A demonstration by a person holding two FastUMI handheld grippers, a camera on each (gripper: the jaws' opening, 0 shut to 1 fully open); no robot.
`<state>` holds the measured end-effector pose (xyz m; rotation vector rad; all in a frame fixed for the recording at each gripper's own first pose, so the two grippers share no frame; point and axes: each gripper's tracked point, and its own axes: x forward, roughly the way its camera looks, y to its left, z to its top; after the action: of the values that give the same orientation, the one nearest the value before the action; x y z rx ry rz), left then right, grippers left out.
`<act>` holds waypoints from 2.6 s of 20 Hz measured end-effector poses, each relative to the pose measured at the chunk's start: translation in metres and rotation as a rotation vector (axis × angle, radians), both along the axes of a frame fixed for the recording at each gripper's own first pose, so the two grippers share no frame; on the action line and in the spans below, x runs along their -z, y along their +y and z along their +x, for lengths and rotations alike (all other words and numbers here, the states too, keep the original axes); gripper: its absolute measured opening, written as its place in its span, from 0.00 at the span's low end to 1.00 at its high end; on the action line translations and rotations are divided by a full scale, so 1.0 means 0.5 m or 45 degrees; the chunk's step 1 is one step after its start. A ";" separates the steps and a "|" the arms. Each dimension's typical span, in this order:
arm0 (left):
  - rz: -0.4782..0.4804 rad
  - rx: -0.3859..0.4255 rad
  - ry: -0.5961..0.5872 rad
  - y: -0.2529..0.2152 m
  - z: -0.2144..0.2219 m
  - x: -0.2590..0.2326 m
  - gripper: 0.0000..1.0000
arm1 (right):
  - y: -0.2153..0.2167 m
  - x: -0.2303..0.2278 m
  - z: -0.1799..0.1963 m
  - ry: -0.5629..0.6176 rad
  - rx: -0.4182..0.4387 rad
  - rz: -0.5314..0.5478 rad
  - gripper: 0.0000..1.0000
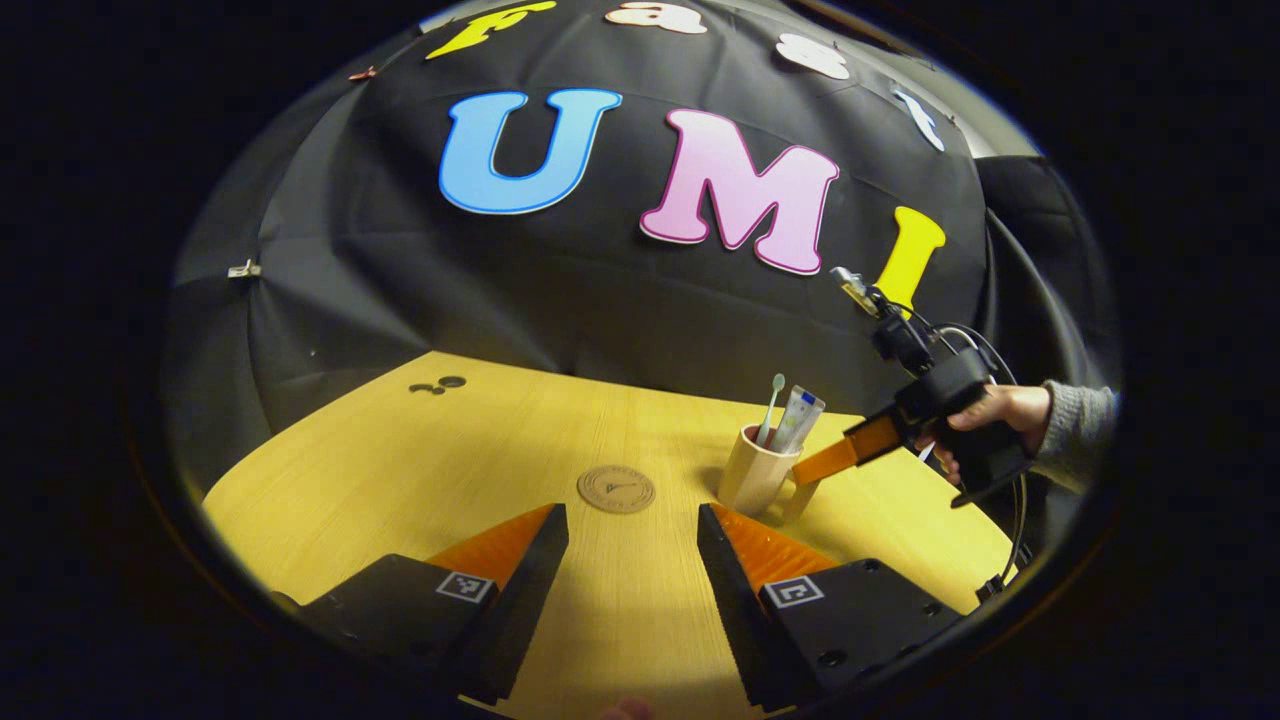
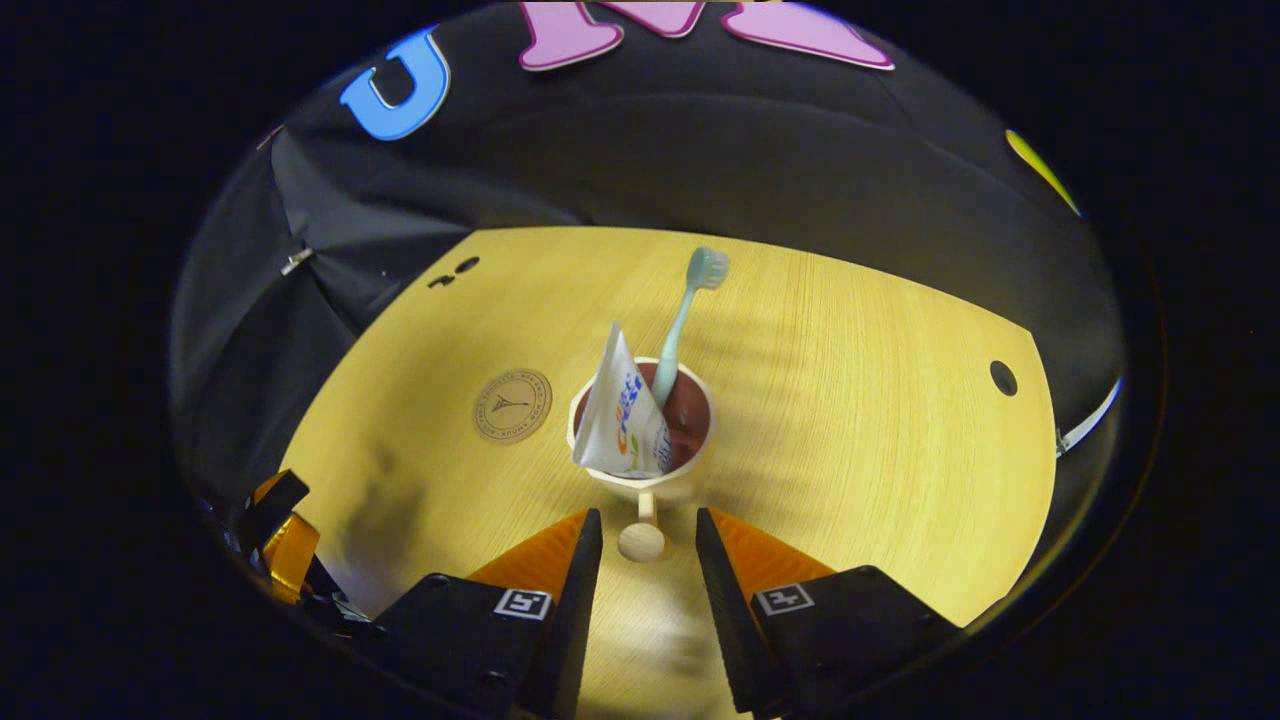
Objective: Put the toothbrush and toothpaste on the desktop into the cup, then pick up the cup and place it on the coaster on the desktop.
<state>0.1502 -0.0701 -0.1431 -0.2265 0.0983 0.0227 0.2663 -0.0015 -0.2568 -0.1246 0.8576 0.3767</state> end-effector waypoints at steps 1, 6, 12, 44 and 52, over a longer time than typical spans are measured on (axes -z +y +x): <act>-0.017 -0.004 0.010 0.001 -0.011 0.009 0.83 | 0.004 0.010 0.003 0.030 0.000 -0.030 0.59; -0.054 -0.003 0.029 0.006 -0.039 0.029 0.83 | 0.014 0.043 0.020 0.103 0.010 -0.147 0.59; -0.090 -0.030 0.030 0.026 -0.051 0.036 0.83 | 0.006 0.046 0.018 0.066 -0.011 -0.222 0.23; -0.189 -0.133 0.064 0.125 -0.135 0.073 0.83 | 0.345 0.060 0.036 0.002 -0.244 -0.201 0.15; -0.216 -0.141 0.065 0.139 -0.121 0.063 0.83 | 0.347 0.047 0.042 -0.011 -0.194 -0.199 0.29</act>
<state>0.0899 -0.0005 -0.1746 -0.4010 0.1384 0.1307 0.2872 0.1718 -0.2804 -0.3379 0.8712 0.4512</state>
